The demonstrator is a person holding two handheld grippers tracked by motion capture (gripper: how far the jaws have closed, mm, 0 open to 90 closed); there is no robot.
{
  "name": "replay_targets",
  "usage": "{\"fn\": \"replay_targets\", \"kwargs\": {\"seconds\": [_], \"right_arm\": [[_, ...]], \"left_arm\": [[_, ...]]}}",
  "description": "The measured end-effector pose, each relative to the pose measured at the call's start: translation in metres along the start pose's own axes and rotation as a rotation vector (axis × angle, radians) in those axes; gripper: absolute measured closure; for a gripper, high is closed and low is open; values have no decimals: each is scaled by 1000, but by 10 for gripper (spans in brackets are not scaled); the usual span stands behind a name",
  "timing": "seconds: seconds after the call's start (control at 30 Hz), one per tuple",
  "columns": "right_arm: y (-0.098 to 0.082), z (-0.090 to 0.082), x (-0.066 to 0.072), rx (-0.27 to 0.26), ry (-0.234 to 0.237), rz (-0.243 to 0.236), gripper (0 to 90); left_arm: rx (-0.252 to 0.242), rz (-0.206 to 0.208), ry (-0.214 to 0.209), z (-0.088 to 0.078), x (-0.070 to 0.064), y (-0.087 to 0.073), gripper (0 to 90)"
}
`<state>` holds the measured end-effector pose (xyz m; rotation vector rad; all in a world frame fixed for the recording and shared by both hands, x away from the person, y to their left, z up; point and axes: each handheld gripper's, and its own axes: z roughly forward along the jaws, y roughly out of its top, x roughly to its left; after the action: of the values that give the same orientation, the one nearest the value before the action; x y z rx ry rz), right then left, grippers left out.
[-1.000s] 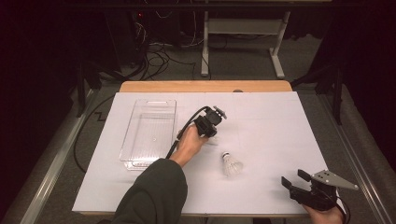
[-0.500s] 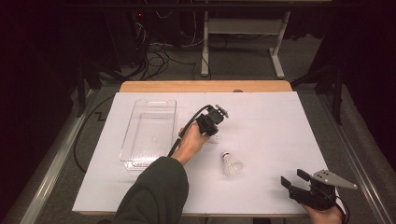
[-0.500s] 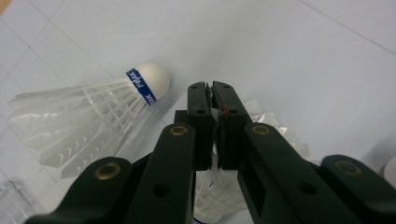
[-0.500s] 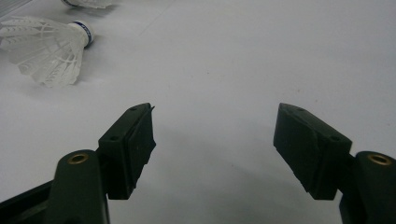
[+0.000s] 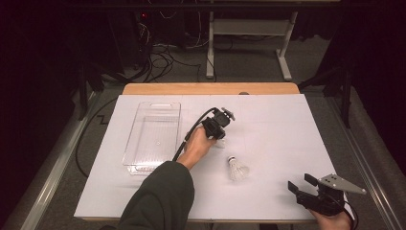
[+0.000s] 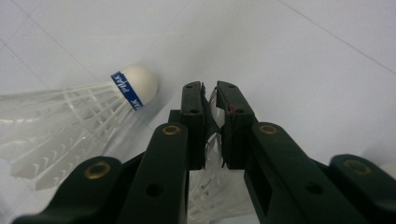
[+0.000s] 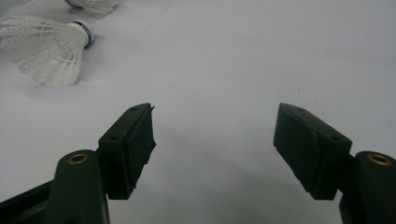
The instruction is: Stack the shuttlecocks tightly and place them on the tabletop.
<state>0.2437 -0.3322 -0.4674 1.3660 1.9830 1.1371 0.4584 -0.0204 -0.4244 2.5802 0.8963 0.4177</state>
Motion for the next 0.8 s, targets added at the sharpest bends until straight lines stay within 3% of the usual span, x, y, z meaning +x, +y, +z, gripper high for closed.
{"fn": "replay_targets", "kwargs": {"seconds": [0.4, 0.8], "right_arm": [[0, 0, 0, 0, 2, 2, 294], [0, 0, 0, 1, 3, -1, 294]], "left_arm": [[-5, -51, -35, 5, 1, 1, 741], [-24, -95, -37, 6, 4, 2, 639]]}}
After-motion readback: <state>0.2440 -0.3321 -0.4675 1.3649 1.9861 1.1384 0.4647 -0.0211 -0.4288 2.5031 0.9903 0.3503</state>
